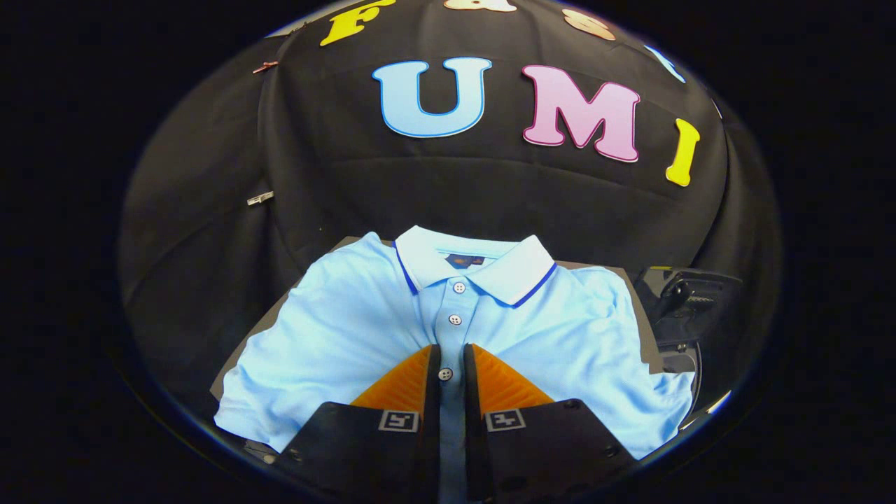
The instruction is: Put the clothes into the washing machine and then close the washing machine lid.
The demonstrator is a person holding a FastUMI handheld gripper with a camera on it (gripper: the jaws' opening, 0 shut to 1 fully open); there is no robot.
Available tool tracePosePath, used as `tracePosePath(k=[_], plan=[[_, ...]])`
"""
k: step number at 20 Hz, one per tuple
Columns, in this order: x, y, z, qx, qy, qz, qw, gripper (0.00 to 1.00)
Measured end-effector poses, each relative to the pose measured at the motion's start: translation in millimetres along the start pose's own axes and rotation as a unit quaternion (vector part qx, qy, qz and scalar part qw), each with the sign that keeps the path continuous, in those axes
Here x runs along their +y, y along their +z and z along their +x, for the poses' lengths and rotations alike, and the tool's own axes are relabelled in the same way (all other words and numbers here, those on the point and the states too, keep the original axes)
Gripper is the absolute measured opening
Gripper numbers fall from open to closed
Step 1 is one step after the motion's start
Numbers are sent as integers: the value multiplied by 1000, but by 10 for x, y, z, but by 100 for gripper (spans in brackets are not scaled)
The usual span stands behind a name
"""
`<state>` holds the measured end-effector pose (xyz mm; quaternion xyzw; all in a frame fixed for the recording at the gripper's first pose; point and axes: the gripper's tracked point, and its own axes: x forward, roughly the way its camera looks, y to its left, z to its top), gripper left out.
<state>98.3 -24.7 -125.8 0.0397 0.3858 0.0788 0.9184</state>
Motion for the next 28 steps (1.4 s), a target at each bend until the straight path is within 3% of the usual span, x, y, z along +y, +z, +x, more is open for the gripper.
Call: tracePosePath(k=[2,3,8,12,18,28], plan=[[-37,10,115,18,-11,4,1000,19],[-8,39,-1,33,-17,1,999,5],[-46,272,-180,-10,-10,-49,999,5],[-154,396,-380,-22,22,-36,999,5],[-738,387,-540,-13,70,-45,996,5],[-1990,435,-854,-7,106,-16,994,5]])
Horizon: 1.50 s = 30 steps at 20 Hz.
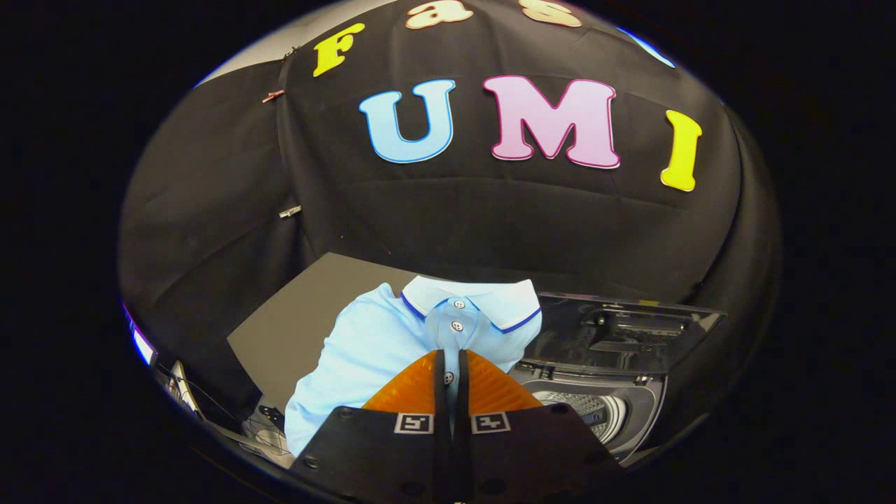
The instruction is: Put the clothes into the washing machine and then close the washing machine lid.
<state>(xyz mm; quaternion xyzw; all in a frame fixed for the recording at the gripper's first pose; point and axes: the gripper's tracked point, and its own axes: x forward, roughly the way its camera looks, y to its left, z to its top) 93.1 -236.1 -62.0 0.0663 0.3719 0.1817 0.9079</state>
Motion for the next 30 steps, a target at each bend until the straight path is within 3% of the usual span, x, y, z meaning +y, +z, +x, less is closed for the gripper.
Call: tracePosePath(k=[8,14,23,30], plan=[[-827,28,-375,-11,12,12,1000,5],[-1393,-112,-395,-4,-11,1,1000,5],[-1966,-892,-154,73,-61,13,995,5],[-2380,-1785,491,169,-109,79,976,5]])
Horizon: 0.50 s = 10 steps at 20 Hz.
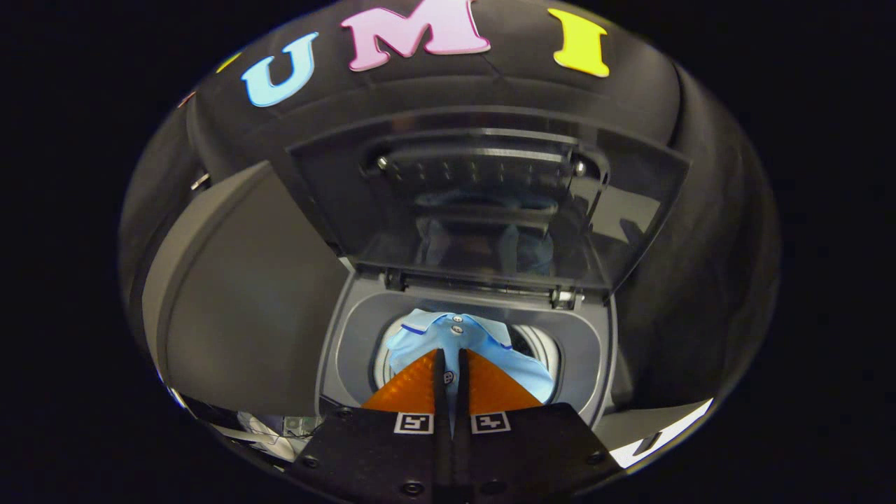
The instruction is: Put the clothes into the washing machine and then close the washing machine lid.
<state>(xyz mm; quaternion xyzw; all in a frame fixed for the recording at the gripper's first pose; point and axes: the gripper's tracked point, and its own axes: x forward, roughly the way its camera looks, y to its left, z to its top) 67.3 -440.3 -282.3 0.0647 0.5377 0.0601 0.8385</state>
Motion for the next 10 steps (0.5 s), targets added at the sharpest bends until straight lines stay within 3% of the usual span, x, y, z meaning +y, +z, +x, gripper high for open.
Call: tracePosePath(k=[10], plan=[[-127,-574,925,41,-52,-41,997,5]])
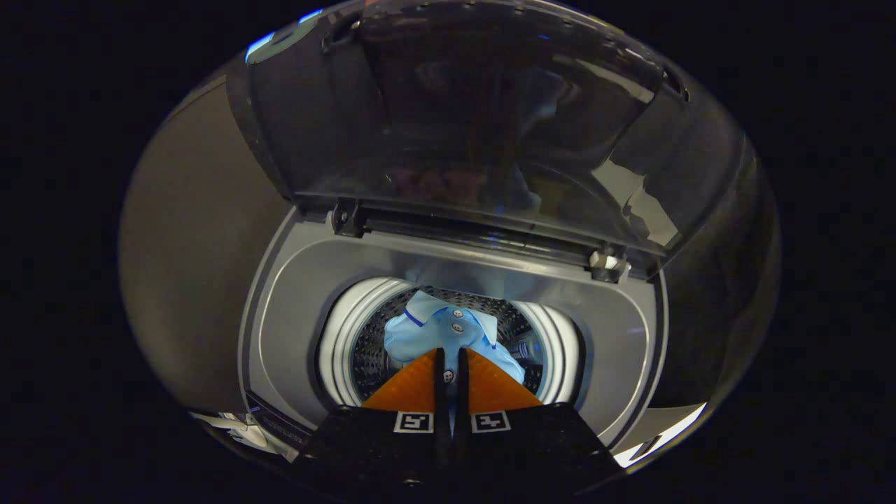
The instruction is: Put the clothes into the washing machine and then close the washing machine lid.
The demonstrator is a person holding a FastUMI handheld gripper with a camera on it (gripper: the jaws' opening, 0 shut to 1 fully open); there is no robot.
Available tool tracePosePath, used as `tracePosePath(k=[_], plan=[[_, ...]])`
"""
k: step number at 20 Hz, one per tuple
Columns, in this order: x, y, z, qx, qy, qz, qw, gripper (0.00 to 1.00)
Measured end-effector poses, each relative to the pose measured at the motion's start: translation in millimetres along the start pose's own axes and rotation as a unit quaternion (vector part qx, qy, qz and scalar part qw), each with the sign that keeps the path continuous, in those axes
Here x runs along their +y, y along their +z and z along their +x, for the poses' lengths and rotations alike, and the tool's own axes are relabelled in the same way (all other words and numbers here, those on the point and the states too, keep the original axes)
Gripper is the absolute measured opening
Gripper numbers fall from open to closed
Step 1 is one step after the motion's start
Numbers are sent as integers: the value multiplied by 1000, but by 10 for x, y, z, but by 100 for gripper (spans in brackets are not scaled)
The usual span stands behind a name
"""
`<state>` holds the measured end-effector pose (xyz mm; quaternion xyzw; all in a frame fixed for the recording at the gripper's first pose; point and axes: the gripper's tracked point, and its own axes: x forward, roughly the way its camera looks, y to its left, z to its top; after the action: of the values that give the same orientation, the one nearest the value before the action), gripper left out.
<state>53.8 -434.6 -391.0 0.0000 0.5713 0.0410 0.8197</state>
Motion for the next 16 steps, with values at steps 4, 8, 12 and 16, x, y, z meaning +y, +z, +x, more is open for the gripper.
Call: tracePosePath(k=[4,8,12,16], plan=[[-87,41,61,-28,-26,47,998,5],[-63,-63,61,-16,-11,94,995,11],[-92,11,41,-53,-7,134,989,61],[-198,124,-76,-66,-23,133,989,100]])
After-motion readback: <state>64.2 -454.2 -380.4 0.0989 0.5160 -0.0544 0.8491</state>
